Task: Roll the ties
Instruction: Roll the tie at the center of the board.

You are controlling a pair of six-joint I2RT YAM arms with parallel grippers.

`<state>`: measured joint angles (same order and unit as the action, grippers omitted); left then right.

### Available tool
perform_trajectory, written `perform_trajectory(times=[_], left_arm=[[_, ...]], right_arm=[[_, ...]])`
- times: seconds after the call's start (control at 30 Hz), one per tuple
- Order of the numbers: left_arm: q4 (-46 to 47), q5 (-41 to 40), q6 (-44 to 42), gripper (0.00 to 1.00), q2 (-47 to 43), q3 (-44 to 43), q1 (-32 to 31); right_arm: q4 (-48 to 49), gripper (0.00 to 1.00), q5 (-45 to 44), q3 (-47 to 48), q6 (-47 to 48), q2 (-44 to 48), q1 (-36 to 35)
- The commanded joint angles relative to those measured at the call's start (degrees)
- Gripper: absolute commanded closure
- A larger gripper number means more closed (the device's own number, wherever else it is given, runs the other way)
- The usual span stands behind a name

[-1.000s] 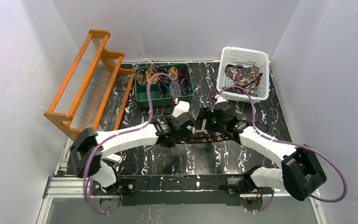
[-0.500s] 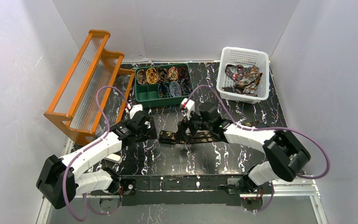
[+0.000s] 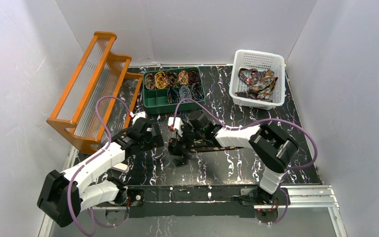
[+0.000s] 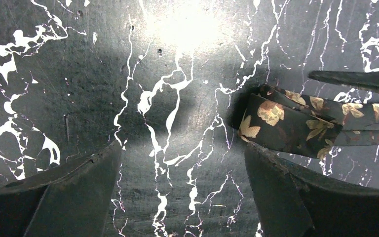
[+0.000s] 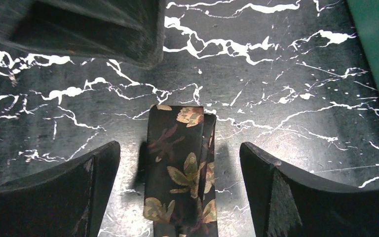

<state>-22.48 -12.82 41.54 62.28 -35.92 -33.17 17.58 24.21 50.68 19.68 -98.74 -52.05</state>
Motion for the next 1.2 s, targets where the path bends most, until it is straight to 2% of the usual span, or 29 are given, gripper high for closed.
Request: perform_trajectory(times=[0.0,0.43,0.5,0.67,0.73,0.87,0.97,1.07,1.1,1.17], left_arm=[[-0.6,0.4,-1.3,0.08,-2.8,1.0,0.8],[-1.0,1.3,-2.7,0.08,-2.5,0.9,1.8],[-0.8,1.5,-2.6,0.08,-2.4,1.0,1.8],[-0.7,1.4,-2.6,0.08,-2.3,1.5,1.9],[-0.4,1.4,-2.5,0.08,-2.2,1.7,1.9],[0.0,1.6,-2.3,0.08,-1.6,1.7,1.9],[0.0,1.9,-2.0,0.09,-1.4,1.8,1.9],[0.2,2.0,-1.7,0.09,-1.8,2.3,1.9],[0.3,2.1,-1.7,0.09,-1.9,2.5,1.9],[0.3,2.2,-1.6,0.09,-1.9,2.7,1.9]], right_arm=[[-1.3,0.01,2.7,4.2,4.0,-3.2,-0.1],[-1.0,0.02,0.0,4.5,6.0,-9.3,-1.1],[-0.4,0.07,-0.6,3.7,5.2,-9.3,-1.1],[0.6,0.31,-0.1,1.4,4.1,-7.3,-1.2],[0.7,0.38,0.3,0.9,3.8,-6.2,-1.5],[-0.1,0.5,0.7,0.7,4.0,-5.3,-2.6],[-1.5,0.54,-0.6,0.8,4.5,-5.4,-3.2],[-2.1,0.54,-1.2,0.8,4.4,-5.4,-3.6],[-2.2,0.5,-1.3,0.8,4.4,-5.4,-3.7],[-2.1,0.37,-1.9,0.8,4.3,-5.4,-3.9]])
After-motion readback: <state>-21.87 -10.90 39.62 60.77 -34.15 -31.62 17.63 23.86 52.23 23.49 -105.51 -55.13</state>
